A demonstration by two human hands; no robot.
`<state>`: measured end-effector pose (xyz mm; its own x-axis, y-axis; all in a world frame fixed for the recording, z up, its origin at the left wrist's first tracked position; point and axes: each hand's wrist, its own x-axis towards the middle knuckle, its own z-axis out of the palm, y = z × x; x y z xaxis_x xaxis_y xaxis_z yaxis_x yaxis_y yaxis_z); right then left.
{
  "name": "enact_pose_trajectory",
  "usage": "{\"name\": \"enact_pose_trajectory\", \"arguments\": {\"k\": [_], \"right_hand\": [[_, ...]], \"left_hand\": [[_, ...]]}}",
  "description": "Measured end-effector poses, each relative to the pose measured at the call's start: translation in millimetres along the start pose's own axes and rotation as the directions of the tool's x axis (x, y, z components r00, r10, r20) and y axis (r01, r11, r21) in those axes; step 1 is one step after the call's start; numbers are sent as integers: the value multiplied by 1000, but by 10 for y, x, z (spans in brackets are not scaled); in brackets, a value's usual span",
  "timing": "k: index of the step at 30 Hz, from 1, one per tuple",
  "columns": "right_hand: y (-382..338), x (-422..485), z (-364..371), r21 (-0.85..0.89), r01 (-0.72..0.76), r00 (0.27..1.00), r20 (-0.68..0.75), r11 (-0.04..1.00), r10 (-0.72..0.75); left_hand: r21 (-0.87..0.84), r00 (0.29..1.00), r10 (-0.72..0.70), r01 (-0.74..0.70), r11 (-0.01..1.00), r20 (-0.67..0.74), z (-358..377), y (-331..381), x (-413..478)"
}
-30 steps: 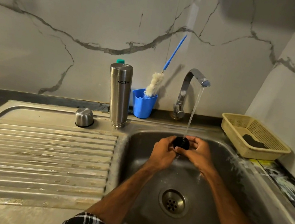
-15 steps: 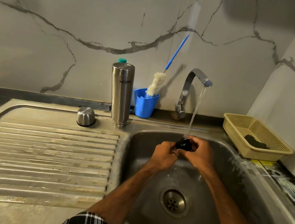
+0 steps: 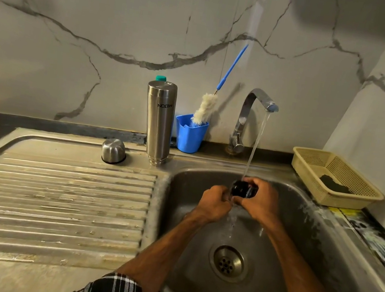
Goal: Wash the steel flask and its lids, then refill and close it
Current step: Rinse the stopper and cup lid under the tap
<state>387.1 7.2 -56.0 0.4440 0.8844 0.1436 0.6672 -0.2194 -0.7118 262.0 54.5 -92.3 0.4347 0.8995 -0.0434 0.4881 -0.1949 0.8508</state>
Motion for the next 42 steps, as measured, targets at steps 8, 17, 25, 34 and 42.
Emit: {"name": "enact_pose_trajectory", "arguments": {"k": [8,17,25,34,42], "right_hand": [[10,12,56,-11,-17,1000,-20,1000,17],[-4,18,63,40,-14,999,-30,999,15],[-30,-12,42,43,-35,999,-13,998,36],[48,-26,-78,682,-323,938,320,656,129],[-1,-33,-171,721,-400,896,437,565,77]], "left_hand": [[-50,999,14,-15,999,-30,-12,-8,-6],[-43,999,22,-24,999,-32,-27,-34,6],[-44,999,28,-30,999,-33,-23,-26,6],[-126,943,323,-331,935,-81,-154,-11,-16],[-118,900,420,-433,894,-115,-355,-20,-45]]}}
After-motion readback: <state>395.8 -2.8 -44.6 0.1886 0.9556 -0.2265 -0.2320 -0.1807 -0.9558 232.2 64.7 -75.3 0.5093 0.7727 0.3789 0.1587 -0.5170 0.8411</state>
